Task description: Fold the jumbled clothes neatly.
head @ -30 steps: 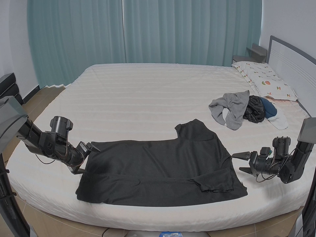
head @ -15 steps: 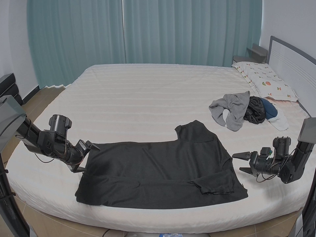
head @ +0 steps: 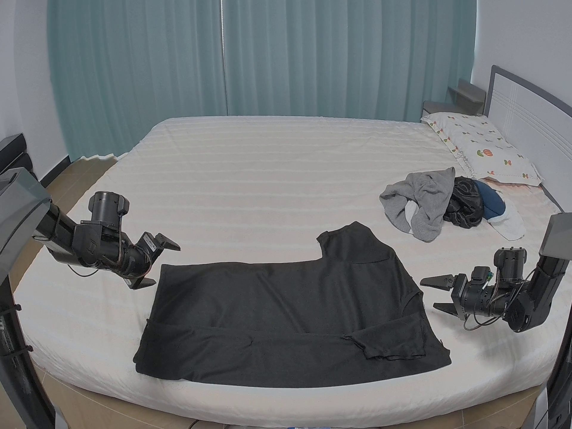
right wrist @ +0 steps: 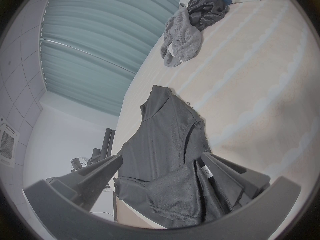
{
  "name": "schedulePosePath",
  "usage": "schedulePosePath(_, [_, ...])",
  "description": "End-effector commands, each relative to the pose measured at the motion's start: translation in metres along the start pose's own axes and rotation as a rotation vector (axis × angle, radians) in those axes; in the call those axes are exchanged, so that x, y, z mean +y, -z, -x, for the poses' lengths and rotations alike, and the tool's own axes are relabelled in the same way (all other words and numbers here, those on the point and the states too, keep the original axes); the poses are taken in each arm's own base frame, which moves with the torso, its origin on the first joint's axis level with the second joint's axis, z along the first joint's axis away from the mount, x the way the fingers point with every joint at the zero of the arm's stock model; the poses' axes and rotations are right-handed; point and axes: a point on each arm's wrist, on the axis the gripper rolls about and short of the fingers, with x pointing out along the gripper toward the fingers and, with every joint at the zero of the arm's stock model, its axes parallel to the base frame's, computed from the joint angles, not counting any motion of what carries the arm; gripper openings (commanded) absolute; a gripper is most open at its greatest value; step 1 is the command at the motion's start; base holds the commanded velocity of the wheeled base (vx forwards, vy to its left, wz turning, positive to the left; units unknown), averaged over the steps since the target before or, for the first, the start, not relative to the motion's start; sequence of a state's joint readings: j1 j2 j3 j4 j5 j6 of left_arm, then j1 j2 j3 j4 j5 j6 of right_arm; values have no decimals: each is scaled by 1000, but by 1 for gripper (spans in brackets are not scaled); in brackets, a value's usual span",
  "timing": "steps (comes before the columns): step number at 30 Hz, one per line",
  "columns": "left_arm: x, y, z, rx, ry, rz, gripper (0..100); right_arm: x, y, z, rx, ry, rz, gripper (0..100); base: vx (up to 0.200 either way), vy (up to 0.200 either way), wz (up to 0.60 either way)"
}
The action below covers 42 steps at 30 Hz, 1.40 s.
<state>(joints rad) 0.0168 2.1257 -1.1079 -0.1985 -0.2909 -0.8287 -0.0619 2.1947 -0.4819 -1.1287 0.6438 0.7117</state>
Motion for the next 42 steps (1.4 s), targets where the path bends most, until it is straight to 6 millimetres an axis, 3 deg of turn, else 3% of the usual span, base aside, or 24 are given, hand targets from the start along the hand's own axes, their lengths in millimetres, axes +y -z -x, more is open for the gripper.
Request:
schedulePosePath(1, [10, -17, -29, -18, -12, -41, 100, 0, 3, 0, 8, 1, 1, 100, 0, 0, 0])
schedulePosePath(6, [20, -32, -50, -57, 2, -111, 100, 1, 5, -2, 9, -7, 11, 100, 0, 0, 0])
schedulePosePath(11, [29, -34, -72, -80, 21, -170, 100, 2, 6, -3, 13, -7, 12, 100, 0, 0, 0])
schedulePosePath(18, [34, -34, -87, -106, 55, -211, 100, 2, 5, -4, 10, -9, 13, 100, 0, 0, 0])
schedulePosePath(20, [37, -32, -102, -114, 54, -221, 100, 0, 5, -5, 13, -7, 11, 100, 0, 0, 0])
schedulePosePath(30, [39, -34, -108, -122, 61, -219, 100, 3, 2, -11, 7, -19, 25, 100, 0, 0, 0])
schedulePosePath(31, [39, -35, -108, -123, 62, -220, 0, 3, 0, -12, 2, -19, 28, 100, 0, 0, 0])
schedulePosePath(34, [40, -35, -108, -124, 60, -216, 0, 5, -6, -17, -25, -14, 42, 100, 0, 0, 0])
schedulePosePath(42, [34, -45, -94, -209, 51, -140, 0, 25, -27, -56, -140, -12, 134, 100, 0, 0, 0])
